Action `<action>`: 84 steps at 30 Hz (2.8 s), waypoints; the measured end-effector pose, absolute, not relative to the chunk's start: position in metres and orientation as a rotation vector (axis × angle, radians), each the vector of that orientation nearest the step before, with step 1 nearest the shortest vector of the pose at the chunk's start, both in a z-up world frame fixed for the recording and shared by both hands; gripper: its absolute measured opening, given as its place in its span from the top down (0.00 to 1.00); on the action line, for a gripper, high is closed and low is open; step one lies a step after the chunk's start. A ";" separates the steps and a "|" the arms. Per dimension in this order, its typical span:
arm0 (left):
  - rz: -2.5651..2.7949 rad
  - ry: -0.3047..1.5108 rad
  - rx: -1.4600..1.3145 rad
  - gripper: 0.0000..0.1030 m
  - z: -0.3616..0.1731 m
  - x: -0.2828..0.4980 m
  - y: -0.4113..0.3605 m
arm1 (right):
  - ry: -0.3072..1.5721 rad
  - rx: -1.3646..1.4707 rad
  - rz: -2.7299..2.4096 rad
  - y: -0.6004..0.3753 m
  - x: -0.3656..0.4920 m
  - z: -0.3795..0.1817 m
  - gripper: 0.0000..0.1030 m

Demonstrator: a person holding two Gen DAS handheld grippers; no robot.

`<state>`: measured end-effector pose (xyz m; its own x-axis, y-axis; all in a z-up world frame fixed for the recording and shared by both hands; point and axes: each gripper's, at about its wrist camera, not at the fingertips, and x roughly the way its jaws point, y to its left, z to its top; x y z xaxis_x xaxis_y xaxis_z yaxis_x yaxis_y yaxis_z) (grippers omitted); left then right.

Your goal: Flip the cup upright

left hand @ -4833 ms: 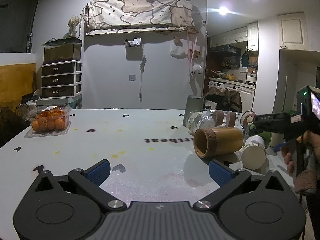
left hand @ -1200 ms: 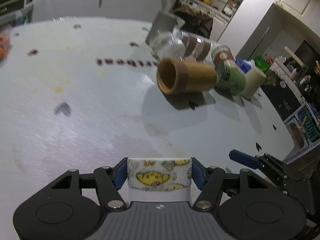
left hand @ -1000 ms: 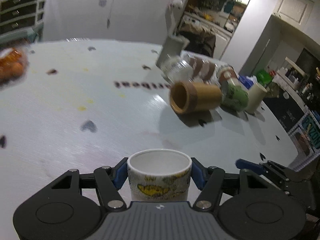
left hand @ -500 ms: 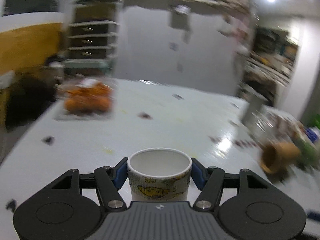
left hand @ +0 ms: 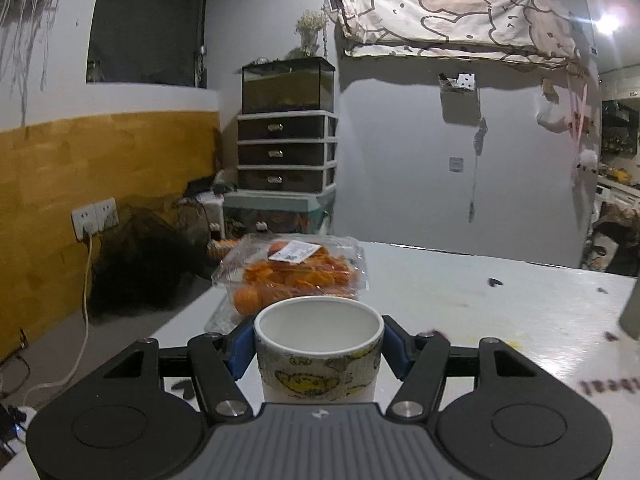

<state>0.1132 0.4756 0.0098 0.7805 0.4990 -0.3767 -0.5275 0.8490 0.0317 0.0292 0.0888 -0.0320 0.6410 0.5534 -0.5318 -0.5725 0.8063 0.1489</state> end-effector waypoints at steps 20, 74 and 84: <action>0.569 0.388 -0.156 0.27 -0.011 0.118 0.499 | 0.595 -0.003 0.622 0.085 0.031 -0.031 0.27; 0.479 0.399 -0.083 0.00 0.012 -0.082 0.347 | 0.372 -0.045 0.680 0.130 0.047 -0.007 0.00; 0.480 0.400 -0.084 0.00 0.012 -0.081 0.347 | 0.376 -0.052 0.679 0.132 0.046 -0.007 0.00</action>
